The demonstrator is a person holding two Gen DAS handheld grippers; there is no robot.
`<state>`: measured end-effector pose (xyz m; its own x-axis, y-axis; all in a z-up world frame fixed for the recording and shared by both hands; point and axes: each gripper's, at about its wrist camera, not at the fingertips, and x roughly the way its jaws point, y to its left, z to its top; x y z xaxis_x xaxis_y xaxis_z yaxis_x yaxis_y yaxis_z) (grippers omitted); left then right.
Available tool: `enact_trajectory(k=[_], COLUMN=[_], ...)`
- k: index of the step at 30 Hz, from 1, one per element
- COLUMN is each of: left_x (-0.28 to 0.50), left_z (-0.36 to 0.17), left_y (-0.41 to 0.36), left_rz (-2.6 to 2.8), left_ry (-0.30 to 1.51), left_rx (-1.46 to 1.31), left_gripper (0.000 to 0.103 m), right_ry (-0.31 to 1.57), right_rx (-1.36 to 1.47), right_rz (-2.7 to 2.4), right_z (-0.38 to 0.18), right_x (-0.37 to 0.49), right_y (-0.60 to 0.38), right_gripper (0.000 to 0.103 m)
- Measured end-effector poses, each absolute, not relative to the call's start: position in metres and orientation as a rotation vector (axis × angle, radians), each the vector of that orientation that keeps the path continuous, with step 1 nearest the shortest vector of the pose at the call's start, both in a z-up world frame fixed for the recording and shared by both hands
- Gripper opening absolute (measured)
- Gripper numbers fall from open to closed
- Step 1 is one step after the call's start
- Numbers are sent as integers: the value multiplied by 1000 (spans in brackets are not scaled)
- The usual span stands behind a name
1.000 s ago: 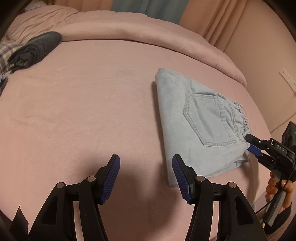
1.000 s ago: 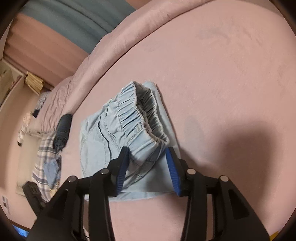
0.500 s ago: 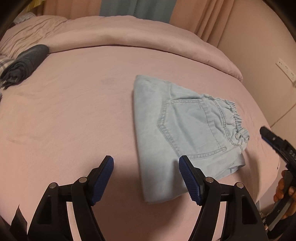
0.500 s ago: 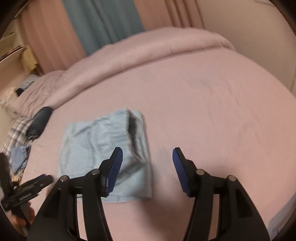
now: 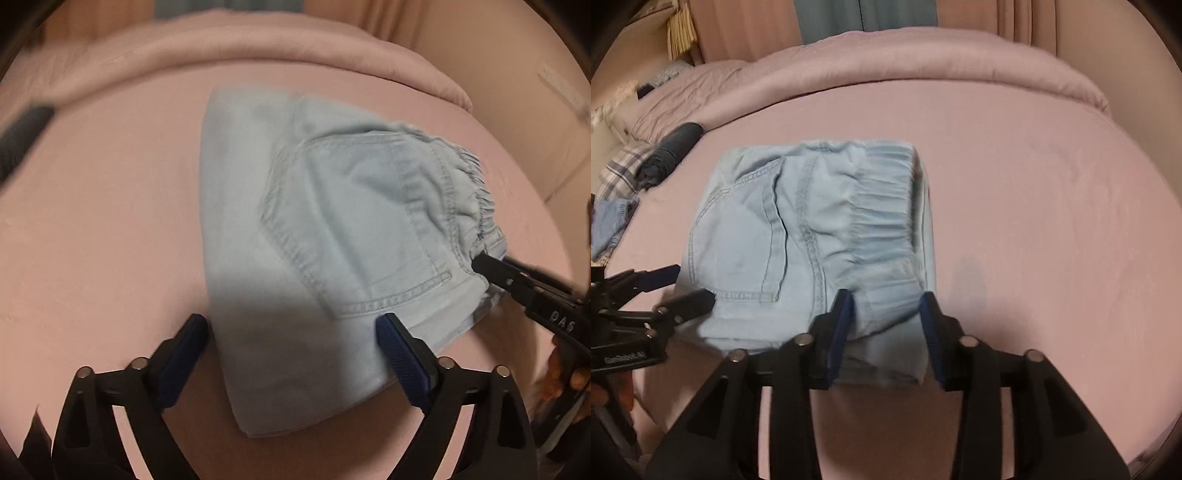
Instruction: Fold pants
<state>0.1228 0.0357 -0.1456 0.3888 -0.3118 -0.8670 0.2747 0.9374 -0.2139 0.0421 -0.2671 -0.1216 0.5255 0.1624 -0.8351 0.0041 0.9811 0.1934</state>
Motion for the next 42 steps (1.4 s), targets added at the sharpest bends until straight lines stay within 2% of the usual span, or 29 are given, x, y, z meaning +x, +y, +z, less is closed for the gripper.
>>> enact_trajectory(k=[4, 8, 10, 14, 18, 20, 23, 24, 25, 26, 27, 30, 33, 36, 39, 41, 42], left_x=[117, 110, 108, 106, 106, 107, 106, 106, 106, 105, 105, 101, 95, 89, 77, 70, 70], left_z=[-137, -139, -142, -139, -142, -145, -147, -148, -149, -150, -149, -148, -147, -146, -140, -137, -136], left_y=[50, 71, 75, 84, 91, 93, 96, 96, 94, 94, 92, 88, 80, 78, 73, 70, 68], left_rz=[-363, -391, -403, -415, -483, -500, -510, -511, -510, -510, -509, -500, -490, -482, -470, -459, -454], left_ry=[1092, 1114, 1119, 1133, 1167, 1177, 1172, 1169, 1166, 1163, 1158, 1144, 1122, 1112, 1104, 1108, 1108], left_rx=[-75, -166, -210, -277, -389, -424, -456, -455, -443, -437, -428, -373, -315, -298, -258, -250, -254], left_gripper=[94, 94, 94, 91, 51, 45, 39, 37, 36, 35, 35, 34, 34, 34, 34, 35, 37], right_ry=[1048, 976, 942, 916, 959, 1010, 1137, 1172, 1205, 1255, 1274, 1267, 1274, 1263, 1148, 1072, 1039], right_rx=[360, 235, 209, 179, 172, 163, 99, 73, 53, 38, 33, -117, -126, -92, -23, 8, 30], right_rz=[128, 126, 159, 279, 441, 494, 530, 535, 542, 566, 578, 538, 443, 411, 388, 390, 404], right_z=[-123, -84, -71, -58, -65, -75, -92, -98, -103, -112, -115, -125, -143, -143, -114, -88, -75], right_x=[46, 44, 50, 88, 149, 183, 223, 231, 234, 240, 242, 240, 248, 245, 233, 221, 210], right_y=[-295, -284, -276, -244, -186, -160, -121, -113, -107, -100, -95, -75, -71, -73, -92, -104, -113], right_gripper=[44, 46, 53, 59, 59, 59, 53, 39, 20, 8, 4, 2, 0, 3, 7, 18, 38])
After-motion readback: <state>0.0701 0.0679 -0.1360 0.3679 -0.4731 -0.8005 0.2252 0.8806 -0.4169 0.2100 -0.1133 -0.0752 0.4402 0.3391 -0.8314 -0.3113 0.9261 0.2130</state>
